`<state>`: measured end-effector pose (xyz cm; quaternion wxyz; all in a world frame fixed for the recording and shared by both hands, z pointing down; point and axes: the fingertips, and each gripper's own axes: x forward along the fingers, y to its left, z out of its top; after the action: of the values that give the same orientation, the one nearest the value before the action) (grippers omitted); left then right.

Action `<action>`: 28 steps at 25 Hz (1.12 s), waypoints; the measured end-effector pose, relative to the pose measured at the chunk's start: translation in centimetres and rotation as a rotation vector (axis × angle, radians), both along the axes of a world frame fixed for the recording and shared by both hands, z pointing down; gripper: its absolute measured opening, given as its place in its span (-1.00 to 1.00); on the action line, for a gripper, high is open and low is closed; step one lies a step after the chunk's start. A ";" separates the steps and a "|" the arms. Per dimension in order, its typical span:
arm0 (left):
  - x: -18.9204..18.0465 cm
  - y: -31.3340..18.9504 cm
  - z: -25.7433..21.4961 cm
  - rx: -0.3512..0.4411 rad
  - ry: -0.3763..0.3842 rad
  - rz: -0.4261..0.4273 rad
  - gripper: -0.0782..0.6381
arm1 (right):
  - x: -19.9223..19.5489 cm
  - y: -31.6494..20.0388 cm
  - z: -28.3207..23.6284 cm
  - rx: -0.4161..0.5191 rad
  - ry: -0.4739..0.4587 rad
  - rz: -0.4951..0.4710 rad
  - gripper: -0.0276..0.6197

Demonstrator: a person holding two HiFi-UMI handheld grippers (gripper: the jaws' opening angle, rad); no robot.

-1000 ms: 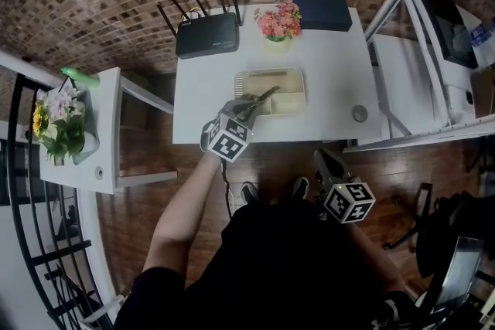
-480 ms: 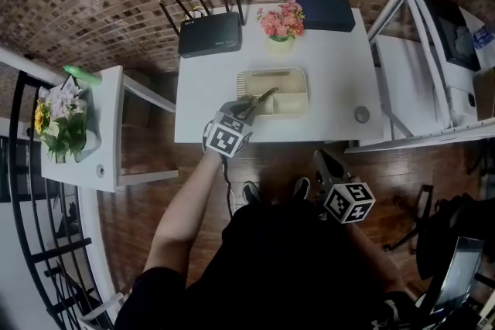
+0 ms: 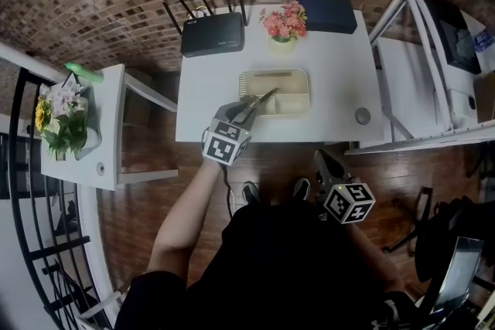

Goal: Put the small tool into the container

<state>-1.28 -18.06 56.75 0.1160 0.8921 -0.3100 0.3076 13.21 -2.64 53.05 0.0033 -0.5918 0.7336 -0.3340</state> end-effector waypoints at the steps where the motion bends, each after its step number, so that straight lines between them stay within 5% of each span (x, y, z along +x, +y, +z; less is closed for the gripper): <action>1: -0.2 0.2 -0.9 0.011 0.022 -0.017 -0.50 | -0.1 0.0 0.0 0.000 0.001 -0.002 -0.88; 11: -2.2 5.4 -8.3 0.046 0.288 -0.188 -0.64 | -1.6 -1.4 -0.5 0.019 0.017 -0.066 -0.88; 28: -2.7 11.7 -8.3 0.039 0.311 -0.235 -0.70 | -6.2 -3.6 -4.5 0.171 0.137 -0.218 -0.88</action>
<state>-4.02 -6.35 48.46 0.1804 0.8887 -0.3960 0.1444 6.98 -6.21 48.59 -0.0325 -0.5276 0.8177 -0.2277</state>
